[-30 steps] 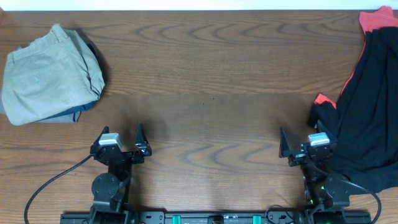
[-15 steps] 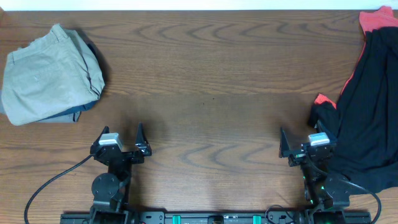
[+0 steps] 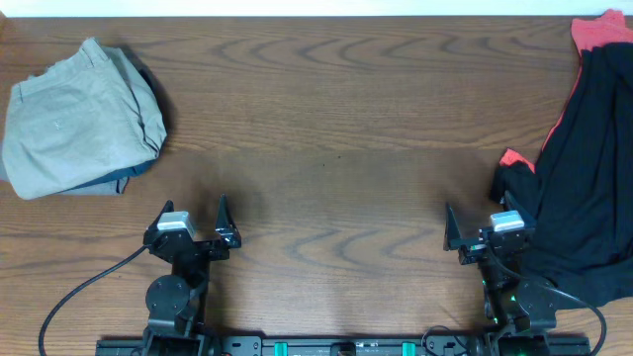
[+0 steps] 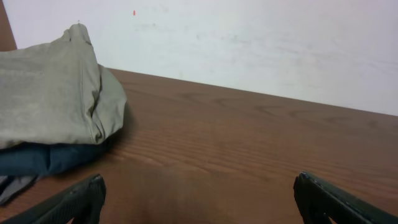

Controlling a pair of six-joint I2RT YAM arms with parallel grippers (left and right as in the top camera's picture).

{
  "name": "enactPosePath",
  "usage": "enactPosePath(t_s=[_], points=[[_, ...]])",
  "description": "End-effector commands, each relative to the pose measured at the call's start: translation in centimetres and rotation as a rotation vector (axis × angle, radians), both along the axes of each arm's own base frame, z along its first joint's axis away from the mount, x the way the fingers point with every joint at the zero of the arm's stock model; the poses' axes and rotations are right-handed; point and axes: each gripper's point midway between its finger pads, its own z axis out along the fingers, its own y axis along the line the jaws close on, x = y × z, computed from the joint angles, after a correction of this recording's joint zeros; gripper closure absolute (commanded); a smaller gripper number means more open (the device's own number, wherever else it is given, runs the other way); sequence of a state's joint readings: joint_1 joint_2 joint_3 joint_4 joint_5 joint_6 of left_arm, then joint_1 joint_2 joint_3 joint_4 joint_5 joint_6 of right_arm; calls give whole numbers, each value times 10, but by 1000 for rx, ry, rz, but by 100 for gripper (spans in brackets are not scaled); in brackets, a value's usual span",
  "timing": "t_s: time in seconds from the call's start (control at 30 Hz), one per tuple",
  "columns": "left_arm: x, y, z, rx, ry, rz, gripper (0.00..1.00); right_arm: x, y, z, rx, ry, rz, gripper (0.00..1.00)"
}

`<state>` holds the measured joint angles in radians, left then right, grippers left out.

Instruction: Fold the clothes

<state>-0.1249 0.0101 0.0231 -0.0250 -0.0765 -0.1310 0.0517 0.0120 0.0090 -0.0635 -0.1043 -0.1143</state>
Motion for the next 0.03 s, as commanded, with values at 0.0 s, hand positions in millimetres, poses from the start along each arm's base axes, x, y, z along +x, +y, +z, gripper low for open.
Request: enactPosePath(t_s=[0.0], points=[[-1,1,-18,1,53,3,2,-1,3,-1,-11,-3,13,1]])
